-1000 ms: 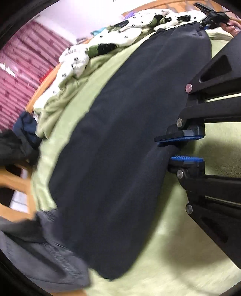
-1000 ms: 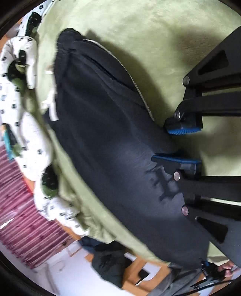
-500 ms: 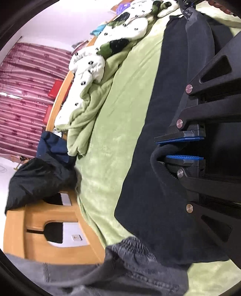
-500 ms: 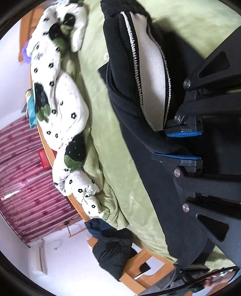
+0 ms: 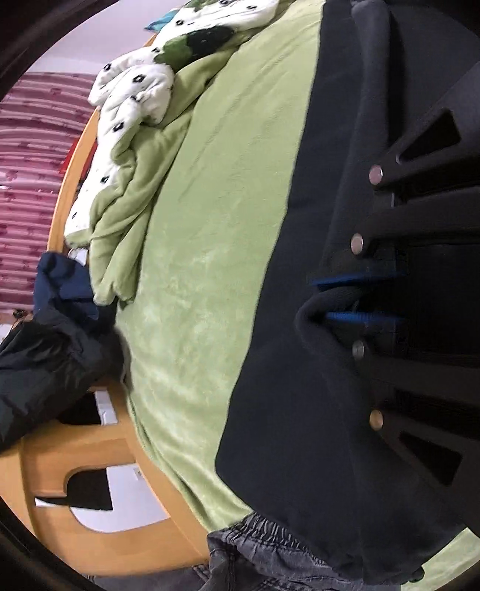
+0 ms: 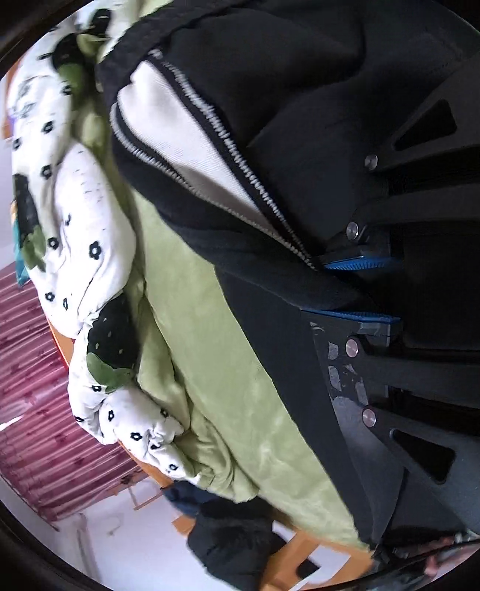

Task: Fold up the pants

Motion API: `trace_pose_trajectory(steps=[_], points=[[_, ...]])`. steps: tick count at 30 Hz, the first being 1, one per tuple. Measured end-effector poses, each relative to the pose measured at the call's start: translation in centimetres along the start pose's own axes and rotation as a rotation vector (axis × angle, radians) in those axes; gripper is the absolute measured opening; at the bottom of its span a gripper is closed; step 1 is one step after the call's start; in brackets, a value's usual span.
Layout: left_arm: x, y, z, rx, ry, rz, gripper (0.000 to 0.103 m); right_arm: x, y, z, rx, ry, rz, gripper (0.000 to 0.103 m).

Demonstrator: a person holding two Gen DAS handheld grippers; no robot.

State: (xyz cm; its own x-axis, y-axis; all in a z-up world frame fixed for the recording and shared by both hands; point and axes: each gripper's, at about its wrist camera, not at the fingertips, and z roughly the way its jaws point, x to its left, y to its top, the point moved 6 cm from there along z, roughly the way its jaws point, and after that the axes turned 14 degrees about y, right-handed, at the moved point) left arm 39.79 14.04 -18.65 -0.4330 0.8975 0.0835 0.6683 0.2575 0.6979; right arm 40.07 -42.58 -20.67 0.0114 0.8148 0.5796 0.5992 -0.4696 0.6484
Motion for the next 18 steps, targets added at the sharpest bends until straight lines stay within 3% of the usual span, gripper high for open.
trace_pose_trajectory(steps=[3, 5, 6, 9, 13, 18], points=[[-0.2, -0.8, -1.7, 0.011, -0.036, 0.02, 0.035, 0.6, -0.2, -1.7, 0.0, -0.003, 0.005, 0.044], [-0.2, -1.6, -3.8, -0.002, -0.047, 0.039, 0.06, 1.3, -0.7, -3.2, 0.01, -0.015, -0.022, 0.049], [-0.1, -2.1, -4.9, -0.011, -0.055, 0.047, 0.065, 1.9, -1.4, -4.4, 0.026, -0.032, -0.052, 0.05], [0.9, -4.6, -8.5, -0.029, -0.097, 0.053, 0.068, 2.4, -3.3, -7.5, 0.05, -0.067, -0.127, 0.056], [2.9, -9.1, -11.0, 0.042, -0.203, 0.031, 0.068, 1.2, -6.8, -12.0, 0.074, -0.104, -0.154, 0.058], [6.5, -14.2, -11.3, 0.166, -0.319, -0.127, 0.068, -2.2, -10.1, -15.2, 0.096, -0.087, -0.048, 0.058]])
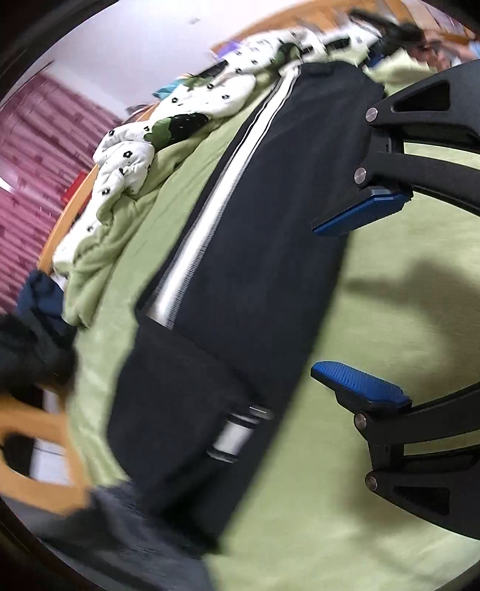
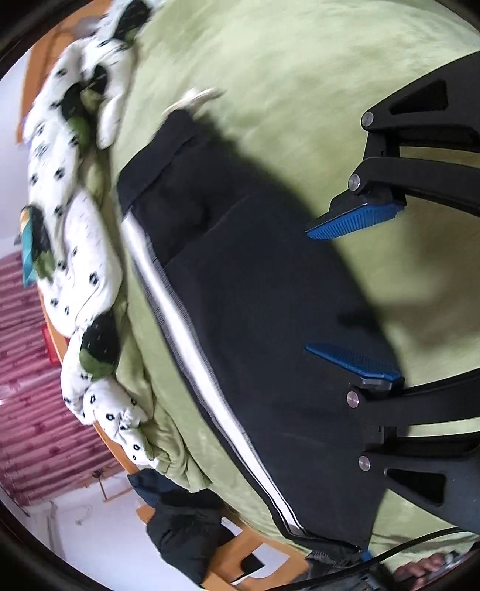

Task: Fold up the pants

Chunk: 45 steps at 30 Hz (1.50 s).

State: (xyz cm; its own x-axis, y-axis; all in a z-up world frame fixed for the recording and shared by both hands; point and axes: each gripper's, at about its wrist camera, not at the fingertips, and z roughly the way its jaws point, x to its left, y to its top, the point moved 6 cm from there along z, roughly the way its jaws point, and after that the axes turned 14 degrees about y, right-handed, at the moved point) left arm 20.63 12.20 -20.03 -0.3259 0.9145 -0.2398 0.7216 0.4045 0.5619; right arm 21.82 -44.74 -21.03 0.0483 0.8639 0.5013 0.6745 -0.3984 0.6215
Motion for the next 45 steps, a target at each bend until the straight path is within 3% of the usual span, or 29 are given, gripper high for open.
trace_pose_trajectory(steps=[4, 7, 15, 16, 19, 21, 23, 28, 34, 45], points=[[1.7, -1.0, 1.8, 0.057, -0.039, -0.098, 0.068, -1.7, -0.8, 0.7, 0.008, 0.081, 0.126, 0.058], [2.2, -0.1, 2.7, 0.04, -0.066, -0.163, 0.068, -1.6, -0.4, 1.7, 0.003, 0.116, 0.15, 0.058], [1.3, 4.2, 6.0, 0.044, 0.019, -0.152, 0.063, -1.6, 3.3, 6.5, 0.002, 0.089, 0.16, 0.058], [1.4, 4.5, 6.3, 0.034, 0.039, -0.147, 0.057, -1.7, 3.8, 7.0, -0.012, 0.072, 0.151, 0.057], [1.8, 4.7, 6.6, -0.007, 0.065, -0.14, 0.045, -1.8, 4.6, 8.0, -0.04, 0.008, 0.122, 0.039], [2.3, 4.9, 6.6, -0.019, 0.078, -0.147, 0.032, -2.2, 5.1, 8.1, -0.056, 0.015, 0.137, 0.023], [2.7, 5.2, 6.7, -0.012, 0.061, -0.163, 0.017, -2.7, 5.2, 7.7, -0.08, 0.068, 0.179, 0.018], [2.6, 5.1, 5.0, -0.04, 0.055, -0.121, 0.011, -2.9, 5.5, 5.7, -0.138, 0.132, 0.233, 0.013], [2.4, 2.8, 2.1, -0.024, 0.02, -0.106, 0.009, -2.3, 5.2, 0.8, -0.146, 0.127, 0.221, 0.009], [-0.1, -7.5, -5.2, 0.012, -0.04, 0.015, 0.009, -7.0, 0.2, -12.6, -0.158, 0.035, 0.216, 0.007]])
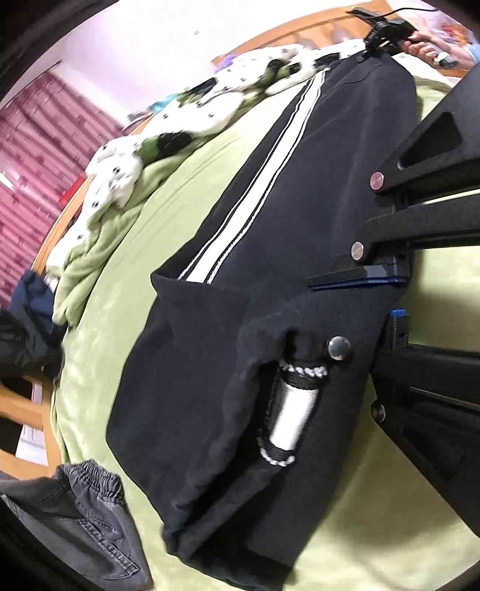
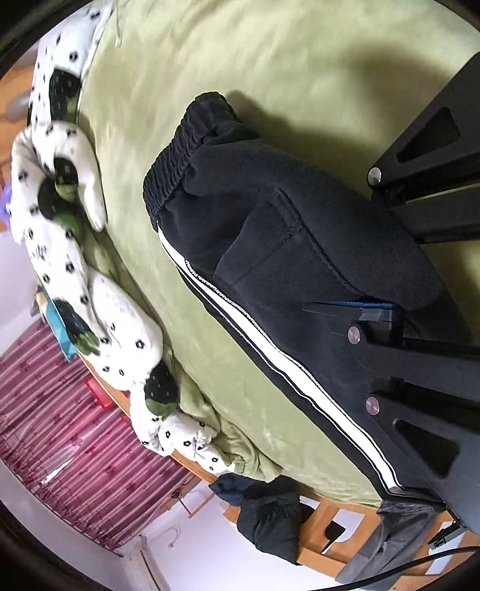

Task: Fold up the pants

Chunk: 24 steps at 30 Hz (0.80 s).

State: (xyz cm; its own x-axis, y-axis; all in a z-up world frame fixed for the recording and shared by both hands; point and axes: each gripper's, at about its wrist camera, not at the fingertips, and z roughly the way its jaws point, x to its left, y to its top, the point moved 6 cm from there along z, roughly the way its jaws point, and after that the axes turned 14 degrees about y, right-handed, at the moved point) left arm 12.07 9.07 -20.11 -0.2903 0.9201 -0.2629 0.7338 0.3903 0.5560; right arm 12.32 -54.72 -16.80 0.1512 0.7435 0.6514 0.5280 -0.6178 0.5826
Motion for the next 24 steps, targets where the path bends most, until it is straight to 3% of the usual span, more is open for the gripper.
trace_pose_trajectory(steps=[3, 7, 9, 11, 14, 17, 24], points=[[-1.0, -2.2, -1.1, 0.009, -0.004, 0.043, 0.009, -2.7, -1.1, -2.5, 0.004, -0.021, 0.023, 0.007], [-1.0, -3.3, -0.6, 0.027, 0.044, 0.066, 0.011, -5.1, -3.4, -2.2, 0.08, -0.056, 0.043, 0.01], [-0.6, -3.5, -0.4, 0.06, 0.031, 0.04, 0.013, -5.5, -4.1, -2.8, 0.091, -0.087, 0.012, 0.026], [-0.4, -3.8, -0.3, 0.081, 0.039, 0.027, 0.033, -5.6, -4.0, -4.0, 0.052, -0.088, -0.011, 0.039], [-0.4, -4.5, -1.0, 0.055, 0.071, 0.084, 0.047, -6.7, -3.3, -6.1, -0.026, -0.071, 0.017, 0.059], [-0.5, -5.1, -2.0, 0.023, 0.114, 0.108, 0.056, -8.7, -1.8, -6.4, -0.07, -0.055, 0.064, 0.06], [-1.1, -5.9, -4.8, -0.052, 0.144, 0.09, 0.056, -13.3, 2.0, -1.9, -0.118, 0.034, 0.252, 0.066]])
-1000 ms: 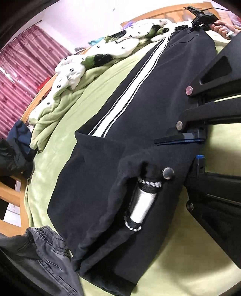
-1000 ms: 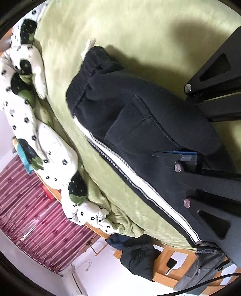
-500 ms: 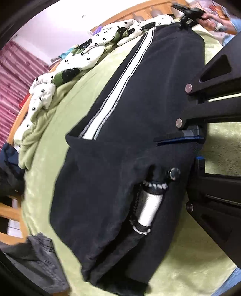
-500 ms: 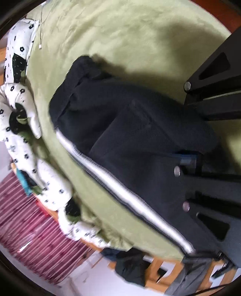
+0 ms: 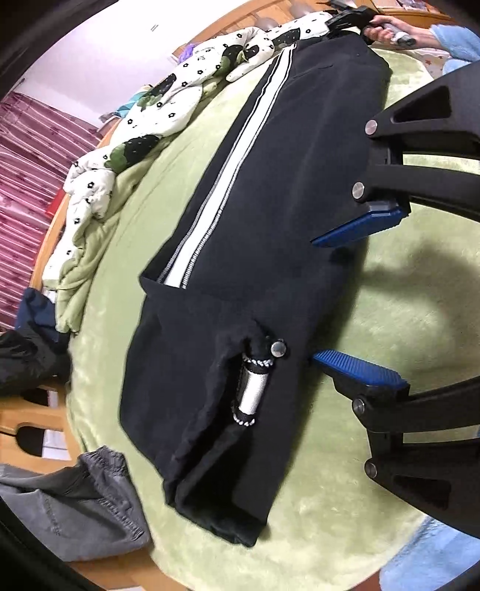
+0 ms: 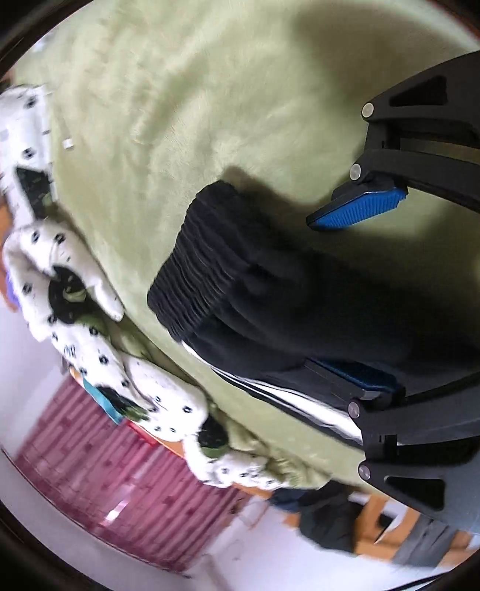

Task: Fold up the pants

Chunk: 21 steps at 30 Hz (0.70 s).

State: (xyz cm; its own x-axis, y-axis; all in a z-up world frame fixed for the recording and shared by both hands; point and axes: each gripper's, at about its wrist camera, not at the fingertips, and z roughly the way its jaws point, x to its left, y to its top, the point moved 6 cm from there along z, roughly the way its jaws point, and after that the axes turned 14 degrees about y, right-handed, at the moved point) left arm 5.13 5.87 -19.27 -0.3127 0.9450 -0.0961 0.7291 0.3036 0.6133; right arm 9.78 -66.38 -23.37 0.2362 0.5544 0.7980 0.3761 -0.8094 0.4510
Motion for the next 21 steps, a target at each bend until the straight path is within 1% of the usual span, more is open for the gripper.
trace_pose_trajectory(steps=[1, 2, 3, 4, 5, 7, 8, 10, 11, 13, 15, 16, 19, 20, 21], points=[[0.0, 0.0, -0.4, -0.017, 0.017, 0.002, 0.056, 0.0, 0.4, 0.5, -0.004, 0.002, 0.009, 0.065], [0.0, 0.1, -0.6, -0.031, 0.032, 0.001, 0.056, 0.1, 0.9, 0.9, -0.005, -0.012, 0.01, 0.057], [0.0, 0.1, -0.9, -0.047, 0.047, 0.0, 0.056, 0.5, 1.6, 0.9, -0.012, -0.038, -0.018, 0.048], [0.1, 0.1, -1.3, -0.062, 0.061, -0.002, 0.056, 0.9, 2.1, 0.9, -0.019, -0.051, -0.051, 0.043], [0.2, 0.2, -1.5, -0.068, 0.069, -0.003, 0.056, 1.6, 3.0, 0.5, -0.029, -0.038, -0.098, 0.039], [0.3, 0.3, -1.9, -0.081, 0.099, 0.006, 0.056, 1.9, 3.9, 0.1, -0.046, 0.018, -0.098, 0.039], [0.6, 0.4, -2.2, -0.096, 0.117, 0.011, 0.056, 1.7, 3.7, 0.4, -0.037, -0.002, -0.096, 0.04], [1.1, 0.6, -2.5, -0.116, 0.135, 0.009, 0.056, 1.0, 2.9, 1.5, 0.016, -0.111, -0.142, 0.045], [1.7, 0.8, -2.5, -0.116, 0.143, 0.008, 0.056, 0.6, 2.4, 1.5, 0.034, -0.136, -0.162, 0.048], [2.3, 1.3, -2.2, -0.104, 0.151, 0.004, 0.056, 0.4, 1.6, 0.4, 0.031, -0.136, -0.191, 0.051], [2.5, 2.0, -1.7, -0.105, 0.14, 0.004, 0.056, 0.1, 1.1, -1.6, 0.001, -0.164, -0.194, 0.061], [2.3, 2.2, -1.3, -0.102, 0.139, 0.01, 0.056, -0.2, 0.8, -2.4, -0.006, -0.173, -0.187, 0.062], [1.4, 3.0, 0.5, -0.076, 0.129, 0.05, 0.056, -0.1, -0.1, -3.7, 0.021, -0.203, -0.177, 0.063], [1.1, 3.0, 1.0, -0.073, 0.137, 0.056, 0.051, 0.3, -0.5, -4.5, 0.014, -0.22, -0.187, 0.063], [1.0, 2.9, 1.6, -0.078, 0.168, 0.068, 0.042, 1.0, -0.9, -5.4, -0.002, -0.24, -0.203, 0.063]])
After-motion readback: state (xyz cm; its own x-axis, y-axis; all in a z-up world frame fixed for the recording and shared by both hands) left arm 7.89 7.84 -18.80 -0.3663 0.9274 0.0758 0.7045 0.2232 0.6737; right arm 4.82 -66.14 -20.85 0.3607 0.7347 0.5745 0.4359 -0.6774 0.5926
